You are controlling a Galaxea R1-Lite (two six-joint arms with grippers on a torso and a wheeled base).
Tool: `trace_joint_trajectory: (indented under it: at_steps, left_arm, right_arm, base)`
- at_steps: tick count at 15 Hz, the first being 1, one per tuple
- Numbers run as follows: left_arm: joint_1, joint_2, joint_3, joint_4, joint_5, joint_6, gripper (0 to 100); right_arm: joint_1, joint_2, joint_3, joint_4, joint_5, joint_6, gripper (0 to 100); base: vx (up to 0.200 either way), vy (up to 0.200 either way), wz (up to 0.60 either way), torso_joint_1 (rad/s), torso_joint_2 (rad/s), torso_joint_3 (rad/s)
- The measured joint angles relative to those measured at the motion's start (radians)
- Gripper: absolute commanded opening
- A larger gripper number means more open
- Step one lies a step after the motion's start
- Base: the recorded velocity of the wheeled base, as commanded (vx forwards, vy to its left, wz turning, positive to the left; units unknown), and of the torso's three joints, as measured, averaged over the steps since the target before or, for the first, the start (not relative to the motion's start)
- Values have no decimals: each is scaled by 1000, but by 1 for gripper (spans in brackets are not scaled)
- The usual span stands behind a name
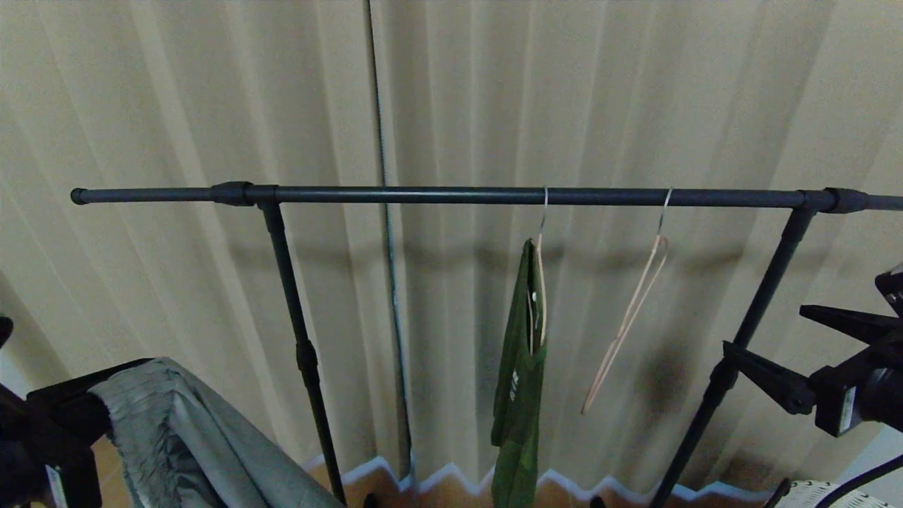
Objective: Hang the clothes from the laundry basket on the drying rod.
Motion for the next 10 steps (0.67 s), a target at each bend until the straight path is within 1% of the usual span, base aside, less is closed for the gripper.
trace_joint_trajectory:
  at_steps: [1,2,5,6,8,10]
  left_arm:
    - [11,-11,23,-16,-1,-4,0]
    - [27,-19,40,-30,-2,-8,0]
    - [87,-29,61,-55,-25,-28,0]
    - [99,-27,62,-54,-35,-39,0]
    - [109,-23,59,-54,-37,-37,0]
    - [118,-22,55,-54,-37,-41,0]
  right_arm:
    - [-3,29,-19,0,-4,66,100]
    - [-2,58,-42,0,-6,104,100]
    - [21,149,-120,0,-14,133,100]
    - [39,169,-139,4,-20,135,100]
    - [99,215,-197,45,-33,153,100]
    - [135,271,-253,83,-46,197,100]
  base:
    - [0,0,0,0,0,0]
    - [0,0,0,0,0,0]
    - [0,0,0,0,0,0]
    - [0,0,0,0,0,0]
    - [0,0,0,0,0,0]
    - [0,0,0,0,0,0]
